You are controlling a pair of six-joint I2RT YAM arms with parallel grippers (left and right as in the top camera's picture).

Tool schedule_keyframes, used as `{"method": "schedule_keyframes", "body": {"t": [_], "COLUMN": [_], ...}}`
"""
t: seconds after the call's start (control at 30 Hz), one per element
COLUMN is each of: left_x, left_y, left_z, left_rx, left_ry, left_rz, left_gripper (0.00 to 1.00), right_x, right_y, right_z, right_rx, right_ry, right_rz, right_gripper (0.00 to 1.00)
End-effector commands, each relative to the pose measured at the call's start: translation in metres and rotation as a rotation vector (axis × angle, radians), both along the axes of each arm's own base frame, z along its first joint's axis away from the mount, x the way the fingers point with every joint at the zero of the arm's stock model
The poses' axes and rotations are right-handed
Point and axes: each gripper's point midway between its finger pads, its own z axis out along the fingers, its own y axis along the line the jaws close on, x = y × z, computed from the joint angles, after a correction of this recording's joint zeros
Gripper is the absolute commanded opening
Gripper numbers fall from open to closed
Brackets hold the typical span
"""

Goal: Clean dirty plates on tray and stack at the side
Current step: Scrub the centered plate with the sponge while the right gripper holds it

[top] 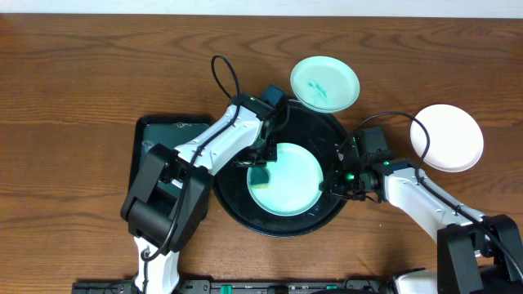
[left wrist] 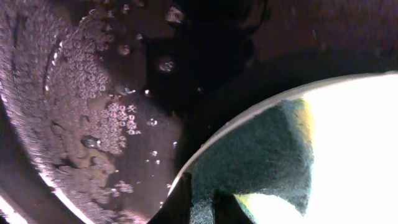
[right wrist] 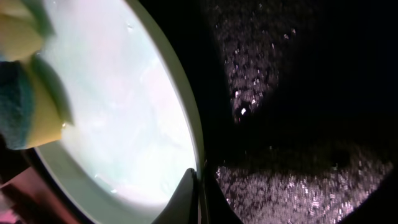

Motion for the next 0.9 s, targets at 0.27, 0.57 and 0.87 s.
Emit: {"method": "schedule_keyframes", "body": {"t": [0.27, 0.57, 0.87], "left_x": [-0.076, -0.057, 0.031], "left_y": [-0.067, -0.12, -0.069], "left_z": [-0.015, -0.016, -0.022], "left_rx": [-0.229, -0.343, -0.156], "left_ry": [0.223, 0.063, -0.198], "left_rz": [-0.371, -0.364, -0.186], "left_gripper": [0.07, 0.07, 0.07], "right_x": [-0.005, -0.008, -0.013], "right_y": [-0.017, -0.018, -0.019], "right_z": [-0.012, -0.012, -0.013], "right_rx": [-0.092, -0.095, -0.1], "right_ry": [0.022, 0.035, 0.054], "right_rz": [-0.025, -0.025, -0.024], "right_gripper": [0.01, 0.01, 0.01]}}
